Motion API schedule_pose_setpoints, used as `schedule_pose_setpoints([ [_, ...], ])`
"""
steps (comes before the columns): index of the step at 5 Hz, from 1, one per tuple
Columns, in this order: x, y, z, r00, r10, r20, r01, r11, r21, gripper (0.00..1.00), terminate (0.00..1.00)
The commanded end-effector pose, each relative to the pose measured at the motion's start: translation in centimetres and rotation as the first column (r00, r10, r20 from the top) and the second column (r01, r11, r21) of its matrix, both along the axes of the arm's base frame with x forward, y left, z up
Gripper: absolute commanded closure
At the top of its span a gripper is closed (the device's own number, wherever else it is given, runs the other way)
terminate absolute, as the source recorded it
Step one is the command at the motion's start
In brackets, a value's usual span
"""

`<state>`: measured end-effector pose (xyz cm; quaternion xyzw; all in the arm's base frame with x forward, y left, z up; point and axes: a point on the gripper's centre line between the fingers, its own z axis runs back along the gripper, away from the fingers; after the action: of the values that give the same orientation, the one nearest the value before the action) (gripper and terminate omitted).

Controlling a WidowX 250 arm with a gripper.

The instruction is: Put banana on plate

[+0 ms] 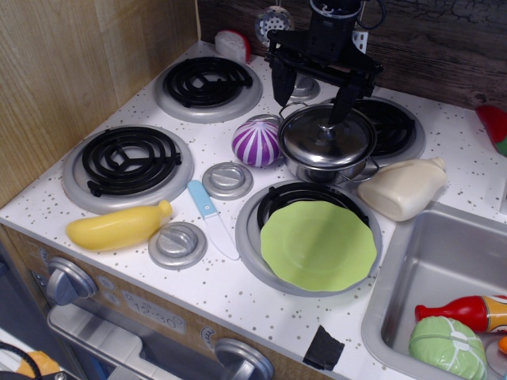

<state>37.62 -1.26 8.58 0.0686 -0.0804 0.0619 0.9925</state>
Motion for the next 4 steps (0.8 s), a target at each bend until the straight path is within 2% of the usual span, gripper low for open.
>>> schedule_pose_setpoints([
  [1, 0.0, 0.0, 0.0, 1.0, 0.0, 0.0, 0.0, 1.0, 0.0, 0.0, 0.0],
  [3, -8.3, 1.1, 3.6, 0.998, -0.04, -0.052, 0.046, 0.992, 0.119, 0.0, 0.0],
  [4, -12.3, 2.4, 1.8, 0.997, -0.067, -0.034, 0.07, 0.992, 0.109, 0.0, 0.0],
])
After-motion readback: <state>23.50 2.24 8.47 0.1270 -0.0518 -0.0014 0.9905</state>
